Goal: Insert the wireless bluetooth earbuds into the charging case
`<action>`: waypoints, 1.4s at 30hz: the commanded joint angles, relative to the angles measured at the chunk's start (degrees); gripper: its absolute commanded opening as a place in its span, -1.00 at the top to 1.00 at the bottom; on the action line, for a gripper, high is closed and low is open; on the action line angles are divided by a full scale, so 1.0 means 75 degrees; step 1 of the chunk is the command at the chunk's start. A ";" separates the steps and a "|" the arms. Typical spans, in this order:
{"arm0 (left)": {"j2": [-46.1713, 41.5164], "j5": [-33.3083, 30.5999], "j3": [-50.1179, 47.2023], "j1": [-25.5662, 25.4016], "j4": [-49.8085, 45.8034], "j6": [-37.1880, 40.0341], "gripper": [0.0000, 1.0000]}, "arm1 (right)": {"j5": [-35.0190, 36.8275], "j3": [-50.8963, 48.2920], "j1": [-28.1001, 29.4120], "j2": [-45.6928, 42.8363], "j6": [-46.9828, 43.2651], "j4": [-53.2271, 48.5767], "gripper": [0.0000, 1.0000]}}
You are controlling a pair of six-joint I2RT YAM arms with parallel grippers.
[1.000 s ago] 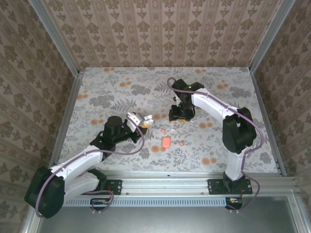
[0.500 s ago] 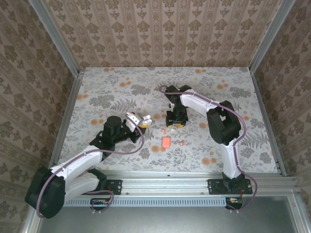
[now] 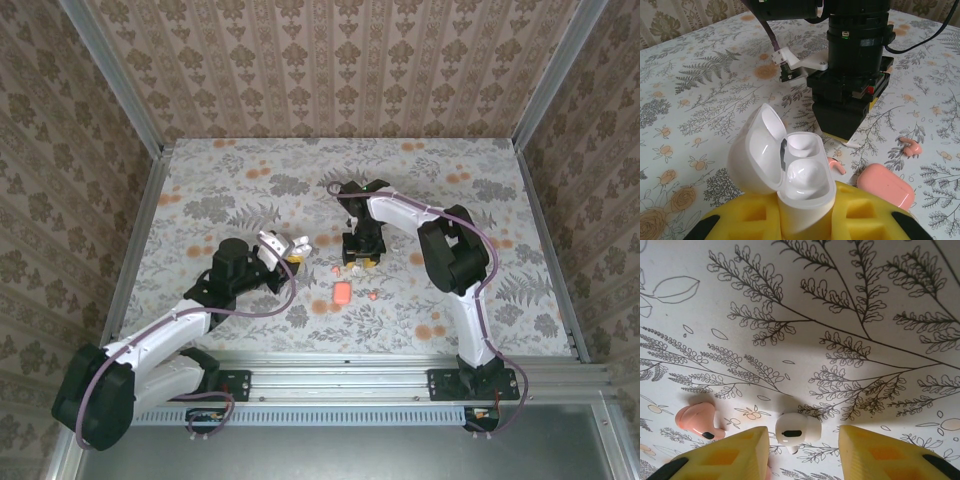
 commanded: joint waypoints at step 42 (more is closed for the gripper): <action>0.0747 0.0185 -0.0529 0.0098 0.1570 -0.0325 0.85 | 0.0015 -0.2260 0.0055 -0.1756 0.0976 0.2719 0.46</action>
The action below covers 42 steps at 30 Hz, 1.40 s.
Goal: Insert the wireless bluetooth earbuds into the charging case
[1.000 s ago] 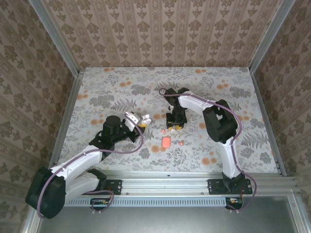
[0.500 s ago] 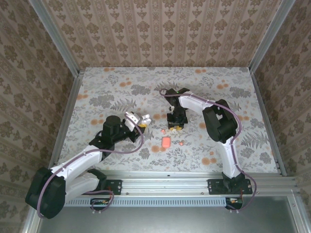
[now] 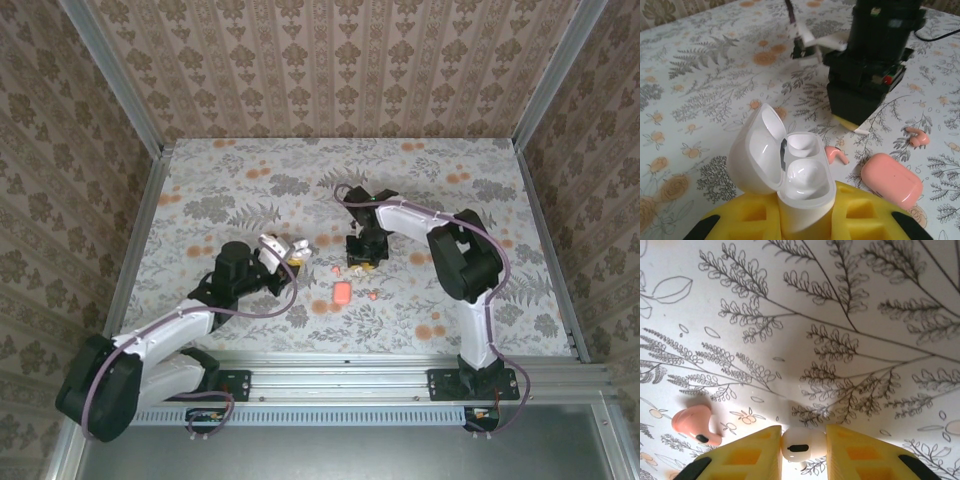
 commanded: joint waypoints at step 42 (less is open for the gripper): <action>0.3438 0.0831 0.0426 -0.0452 0.5362 -0.1143 0.87 | 0.1738 -0.5693 0.1212 -0.5172 0.1031 1.0233 0.46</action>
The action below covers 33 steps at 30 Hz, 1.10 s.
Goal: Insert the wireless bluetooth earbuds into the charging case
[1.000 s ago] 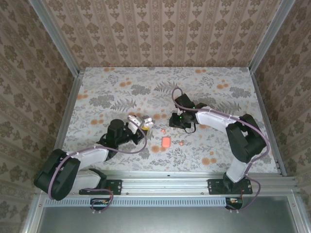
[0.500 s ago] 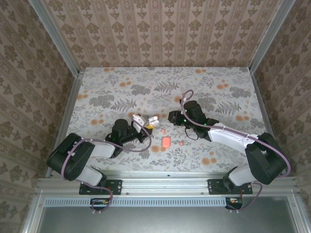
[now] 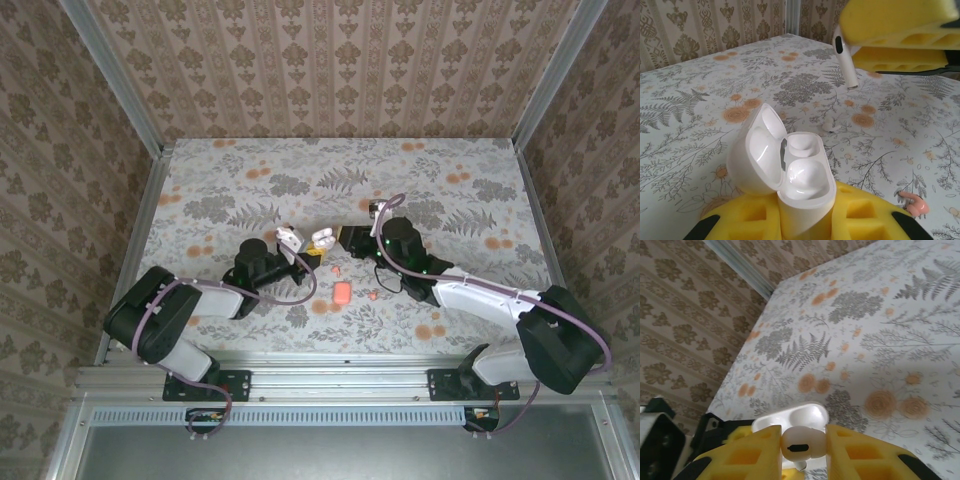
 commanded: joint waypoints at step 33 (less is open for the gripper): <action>-0.0098 0.0225 0.0249 -0.0032 0.0810 -0.0569 0.87 | 0.0323 0.0668 0.0771 0.1283 -0.0079 0.1163 0.47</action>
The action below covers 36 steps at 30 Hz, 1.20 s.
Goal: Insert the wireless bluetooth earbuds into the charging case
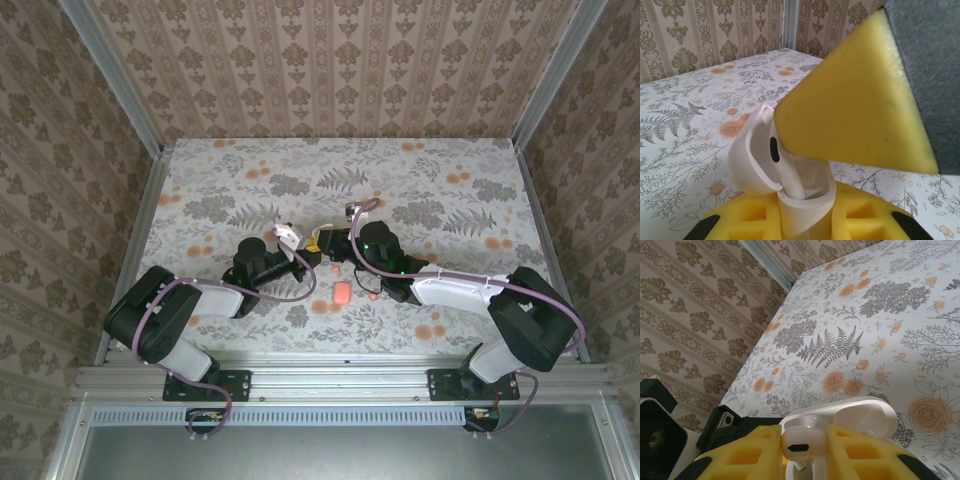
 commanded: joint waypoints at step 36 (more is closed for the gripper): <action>-0.0220 -0.0019 0.0161 0.0047 0.0516 -0.0269 0.87 | 0.0084 0.0026 0.0142 -0.0029 -0.0087 0.0054 0.43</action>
